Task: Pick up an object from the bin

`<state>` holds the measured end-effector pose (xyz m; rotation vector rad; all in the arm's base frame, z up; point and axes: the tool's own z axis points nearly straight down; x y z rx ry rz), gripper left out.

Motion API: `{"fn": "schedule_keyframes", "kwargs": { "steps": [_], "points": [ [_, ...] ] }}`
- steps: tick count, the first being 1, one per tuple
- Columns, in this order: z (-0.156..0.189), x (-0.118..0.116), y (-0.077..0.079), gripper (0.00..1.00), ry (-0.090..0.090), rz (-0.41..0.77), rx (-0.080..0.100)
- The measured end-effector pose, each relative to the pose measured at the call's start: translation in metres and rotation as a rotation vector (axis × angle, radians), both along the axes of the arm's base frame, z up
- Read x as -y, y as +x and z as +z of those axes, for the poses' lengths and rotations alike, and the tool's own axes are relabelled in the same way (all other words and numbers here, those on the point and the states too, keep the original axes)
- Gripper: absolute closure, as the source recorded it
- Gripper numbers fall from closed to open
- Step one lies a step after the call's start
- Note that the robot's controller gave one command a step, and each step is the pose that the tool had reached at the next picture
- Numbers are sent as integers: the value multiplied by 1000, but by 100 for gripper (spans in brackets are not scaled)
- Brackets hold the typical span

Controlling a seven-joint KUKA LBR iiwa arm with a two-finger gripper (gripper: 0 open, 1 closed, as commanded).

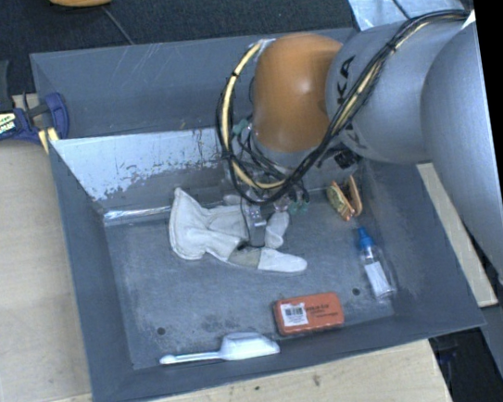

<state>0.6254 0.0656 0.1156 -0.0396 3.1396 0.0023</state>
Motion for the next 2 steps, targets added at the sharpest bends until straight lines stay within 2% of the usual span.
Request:
{"fn": "schedule_keyframes", "kwargs": {
  "steps": [1,2],
  "points": [
    [-44,15,3,0,1,-25,8],
    [-43,20,-5,100,-1,-102,5]
  ]
}}
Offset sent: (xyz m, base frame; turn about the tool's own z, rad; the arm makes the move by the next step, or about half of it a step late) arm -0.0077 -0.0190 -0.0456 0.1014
